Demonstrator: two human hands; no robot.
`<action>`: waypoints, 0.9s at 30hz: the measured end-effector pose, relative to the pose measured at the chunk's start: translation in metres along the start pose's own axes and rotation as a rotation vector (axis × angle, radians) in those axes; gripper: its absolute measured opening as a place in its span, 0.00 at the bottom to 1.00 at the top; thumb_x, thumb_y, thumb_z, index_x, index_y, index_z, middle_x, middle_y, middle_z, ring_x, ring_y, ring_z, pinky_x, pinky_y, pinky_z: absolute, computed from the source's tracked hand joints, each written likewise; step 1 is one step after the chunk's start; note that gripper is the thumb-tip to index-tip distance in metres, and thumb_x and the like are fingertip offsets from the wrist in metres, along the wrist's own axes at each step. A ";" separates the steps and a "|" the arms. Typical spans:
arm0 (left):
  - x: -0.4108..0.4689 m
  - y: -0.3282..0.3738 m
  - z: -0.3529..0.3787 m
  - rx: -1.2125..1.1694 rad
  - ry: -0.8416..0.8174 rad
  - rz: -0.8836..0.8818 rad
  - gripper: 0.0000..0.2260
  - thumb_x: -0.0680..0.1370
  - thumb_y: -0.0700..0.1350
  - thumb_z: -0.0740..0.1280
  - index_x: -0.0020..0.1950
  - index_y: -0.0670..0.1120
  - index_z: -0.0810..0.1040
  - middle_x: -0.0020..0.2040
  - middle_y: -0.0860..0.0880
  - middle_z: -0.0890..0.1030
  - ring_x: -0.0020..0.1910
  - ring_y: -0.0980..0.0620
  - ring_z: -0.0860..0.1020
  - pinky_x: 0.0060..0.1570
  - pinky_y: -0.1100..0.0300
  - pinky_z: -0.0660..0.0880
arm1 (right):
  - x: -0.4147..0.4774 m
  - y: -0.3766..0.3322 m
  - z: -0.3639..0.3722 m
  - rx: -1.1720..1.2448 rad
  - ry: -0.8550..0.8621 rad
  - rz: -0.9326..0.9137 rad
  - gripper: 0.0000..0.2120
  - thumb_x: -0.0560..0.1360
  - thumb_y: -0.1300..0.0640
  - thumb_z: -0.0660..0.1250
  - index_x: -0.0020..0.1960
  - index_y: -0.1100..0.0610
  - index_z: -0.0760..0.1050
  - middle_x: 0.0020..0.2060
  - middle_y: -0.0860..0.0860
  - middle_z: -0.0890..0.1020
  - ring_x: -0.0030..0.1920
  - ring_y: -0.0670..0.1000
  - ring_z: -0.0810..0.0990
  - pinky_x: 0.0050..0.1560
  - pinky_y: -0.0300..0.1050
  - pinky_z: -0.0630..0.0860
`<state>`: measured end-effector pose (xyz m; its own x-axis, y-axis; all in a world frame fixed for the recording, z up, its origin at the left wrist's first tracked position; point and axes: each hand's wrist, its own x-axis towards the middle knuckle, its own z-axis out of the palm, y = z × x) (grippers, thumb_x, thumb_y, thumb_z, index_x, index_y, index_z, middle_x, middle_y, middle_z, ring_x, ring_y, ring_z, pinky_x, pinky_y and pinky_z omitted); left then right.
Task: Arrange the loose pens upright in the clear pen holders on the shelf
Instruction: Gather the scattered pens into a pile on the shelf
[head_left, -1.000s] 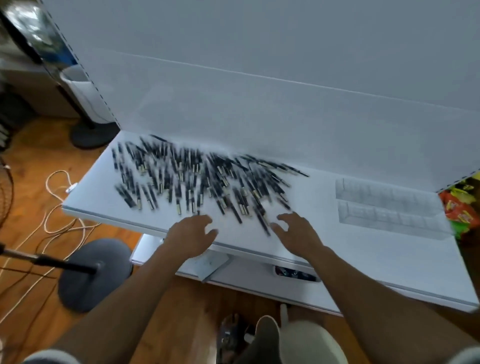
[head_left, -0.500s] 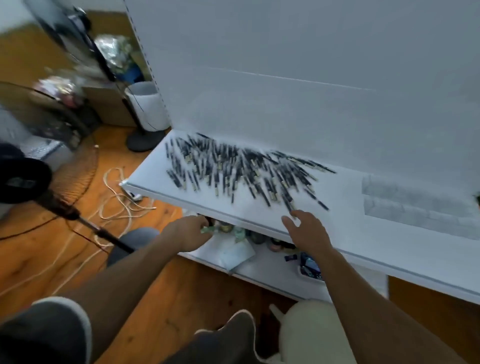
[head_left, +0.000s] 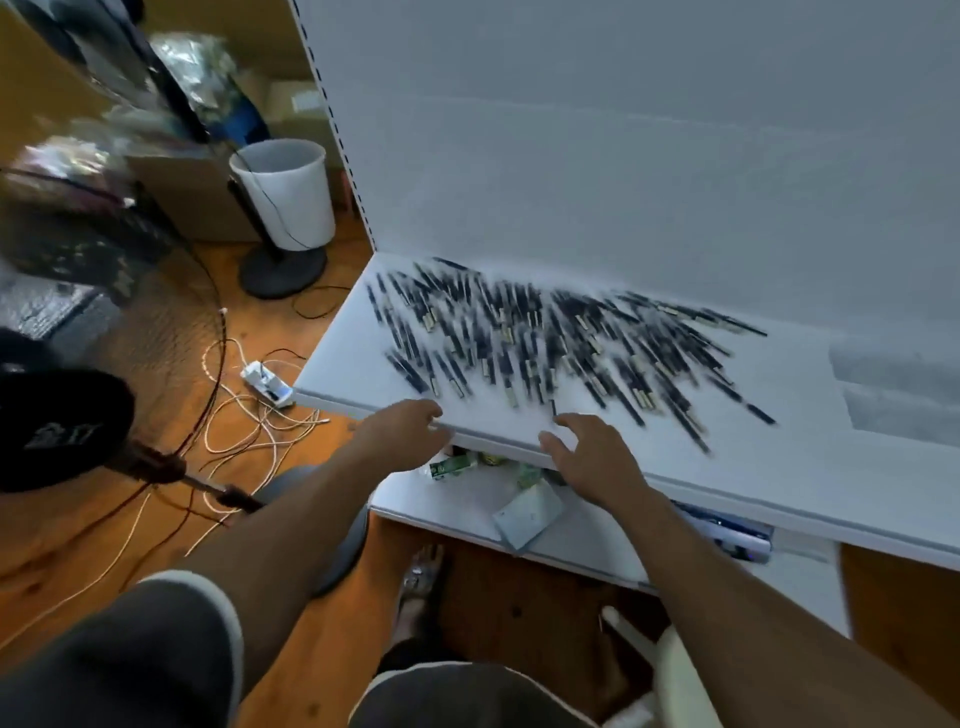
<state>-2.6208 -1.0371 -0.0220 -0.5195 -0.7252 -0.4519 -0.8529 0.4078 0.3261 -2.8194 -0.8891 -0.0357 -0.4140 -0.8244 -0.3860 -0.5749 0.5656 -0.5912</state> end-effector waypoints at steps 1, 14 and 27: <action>0.017 -0.011 -0.003 -0.083 -0.021 -0.012 0.22 0.80 0.57 0.61 0.71 0.48 0.69 0.68 0.48 0.74 0.62 0.47 0.74 0.59 0.55 0.71 | 0.015 -0.011 0.012 -0.003 0.013 0.019 0.26 0.81 0.43 0.59 0.74 0.54 0.65 0.74 0.52 0.66 0.73 0.53 0.64 0.71 0.47 0.61; 0.153 -0.090 -0.038 -1.050 0.039 -0.298 0.27 0.78 0.49 0.66 0.76 0.48 0.62 0.69 0.49 0.69 0.63 0.49 0.72 0.63 0.53 0.71 | 0.136 -0.148 0.133 -0.206 0.187 -0.004 0.25 0.79 0.47 0.61 0.74 0.52 0.66 0.77 0.56 0.59 0.77 0.59 0.55 0.74 0.57 0.56; 0.203 -0.114 -0.054 -0.750 0.352 -0.199 0.23 0.79 0.54 0.64 0.73 0.51 0.67 0.72 0.49 0.67 0.71 0.50 0.66 0.67 0.49 0.68 | 0.186 -0.086 0.130 -0.268 0.448 -0.163 0.18 0.73 0.60 0.62 0.62 0.55 0.80 0.68 0.58 0.74 0.69 0.62 0.70 0.68 0.63 0.66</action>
<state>-2.6264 -1.2609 -0.1065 -0.2113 -0.9252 -0.3152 -0.6017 -0.1310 0.7879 -2.7551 -1.0940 -0.1487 -0.5305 -0.8448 0.0694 -0.7925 0.4653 -0.3943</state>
